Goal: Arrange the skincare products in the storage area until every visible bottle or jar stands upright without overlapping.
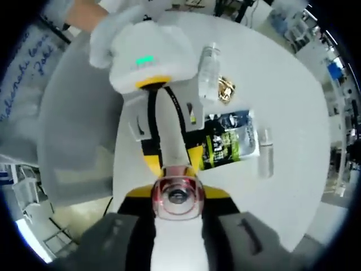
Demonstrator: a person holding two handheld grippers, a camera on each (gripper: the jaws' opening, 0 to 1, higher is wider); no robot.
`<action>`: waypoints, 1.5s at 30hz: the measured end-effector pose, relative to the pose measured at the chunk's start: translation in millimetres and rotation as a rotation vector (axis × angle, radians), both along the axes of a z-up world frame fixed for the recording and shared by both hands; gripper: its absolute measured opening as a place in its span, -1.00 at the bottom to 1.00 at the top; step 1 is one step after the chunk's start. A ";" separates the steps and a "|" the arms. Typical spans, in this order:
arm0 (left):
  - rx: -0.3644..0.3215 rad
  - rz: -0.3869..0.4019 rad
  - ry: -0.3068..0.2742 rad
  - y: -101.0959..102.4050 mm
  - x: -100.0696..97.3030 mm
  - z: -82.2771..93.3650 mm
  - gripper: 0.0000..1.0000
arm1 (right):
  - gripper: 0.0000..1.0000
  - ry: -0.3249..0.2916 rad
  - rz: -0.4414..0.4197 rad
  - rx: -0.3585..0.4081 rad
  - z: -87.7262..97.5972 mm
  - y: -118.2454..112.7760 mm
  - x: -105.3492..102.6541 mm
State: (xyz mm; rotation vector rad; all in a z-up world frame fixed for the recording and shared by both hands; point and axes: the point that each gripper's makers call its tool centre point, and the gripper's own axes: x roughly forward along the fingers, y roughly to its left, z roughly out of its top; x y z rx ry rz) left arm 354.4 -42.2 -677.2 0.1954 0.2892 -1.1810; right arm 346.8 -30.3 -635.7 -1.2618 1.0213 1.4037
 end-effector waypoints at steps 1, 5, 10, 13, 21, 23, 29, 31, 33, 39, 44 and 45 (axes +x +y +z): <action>0.000 0.000 0.000 -1.0 -0.1 -0.3 -0.51 | -0.39 -0.002 0.005 -0.001 -0.2 -1.2 -0.2; -0.031 0.012 0.008 -4.5 -2.5 0.3 -0.51 | -0.38 -0.003 0.017 0.002 -0.1 -6.5 -2.6; -0.053 0.007 0.010 -6.1 -4.8 0.8 -0.51 | -0.37 -0.025 0.006 0.020 0.4 -9.7 -1.9; -0.045 -0.006 -0.008 -6.3 -5.7 1.0 -0.51 | -0.33 -0.032 -0.010 0.038 0.3 -8.6 1.1; -0.004 -0.023 -0.074 -7.8 -7.3 -1.2 -0.48 | -0.25 -0.024 -0.020 0.098 -0.7 -7.1 2.1; -0.004 -0.024 -0.072 -8.3 -8.0 -1.6 -0.46 | -0.22 -0.012 -0.050 0.132 2.6 -4.1 1.2; 0.007 -0.004 -0.067 -3.3 -7.8 -1.2 -0.41 | -0.09 0.010 -0.122 0.207 4.6 -2.7 -1.5; 0.023 0.007 -0.070 0.6 -6.8 -1.4 -0.35 | -0.04 0.013 -0.155 0.229 3.7 -2.4 -2.3; 0.022 0.021 -0.072 6.2 -6.3 3.7 -0.31 | 0.01 0.010 -0.191 0.263 3.5 -4.5 -3.4; -0.001 0.066 -0.071 25.5 -3.7 23.6 -0.16 | 0.15 -0.014 -0.293 0.358 6.4 -8.9 -5.4; 0.025 0.127 -0.038 47.5 -4.0 32.7 0.08 | 0.28 -0.066 -0.388 0.458 12.2 -9.8 -8.8; 0.039 0.143 -0.036 53.7 -3.6 33.2 0.13 | 0.30 -0.076 -0.405 0.472 13.0 -11.2 -4.5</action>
